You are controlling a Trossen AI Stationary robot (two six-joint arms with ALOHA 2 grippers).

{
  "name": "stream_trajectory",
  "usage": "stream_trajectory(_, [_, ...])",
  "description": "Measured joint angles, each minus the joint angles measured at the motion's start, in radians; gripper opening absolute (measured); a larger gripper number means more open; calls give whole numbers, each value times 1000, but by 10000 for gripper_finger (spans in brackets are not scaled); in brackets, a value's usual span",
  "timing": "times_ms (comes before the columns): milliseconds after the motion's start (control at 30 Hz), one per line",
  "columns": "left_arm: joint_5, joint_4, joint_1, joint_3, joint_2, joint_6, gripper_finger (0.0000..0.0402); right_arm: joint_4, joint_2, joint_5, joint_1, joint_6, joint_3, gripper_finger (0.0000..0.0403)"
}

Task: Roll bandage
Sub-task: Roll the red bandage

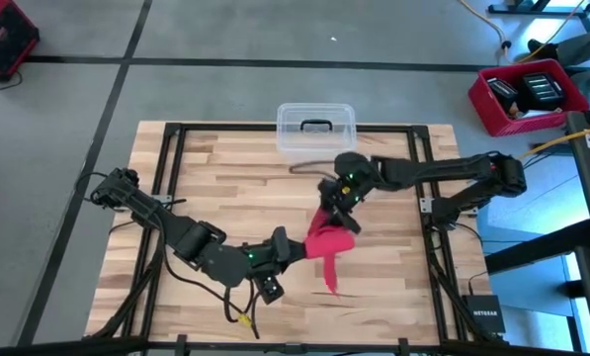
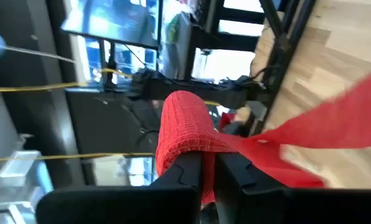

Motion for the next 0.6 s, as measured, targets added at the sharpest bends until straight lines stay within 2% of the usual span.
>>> stream_trajectory(133, [-3,-103,10,0,0,-128,10,-238,-2,8,-53,53,92,221])
stream_trajectory(267, [-3,-259,39,-2,0,-345,7,-353,-4,84,-79,82,151,239])
stream_trajectory(367, [-5,-349,62,-39,0,-481,5,-382,-6,146,-88,105,182,241])
stream_trajectory(600, [8,-427,112,-141,0,-661,13,-436,-7,159,-88,180,272,237])
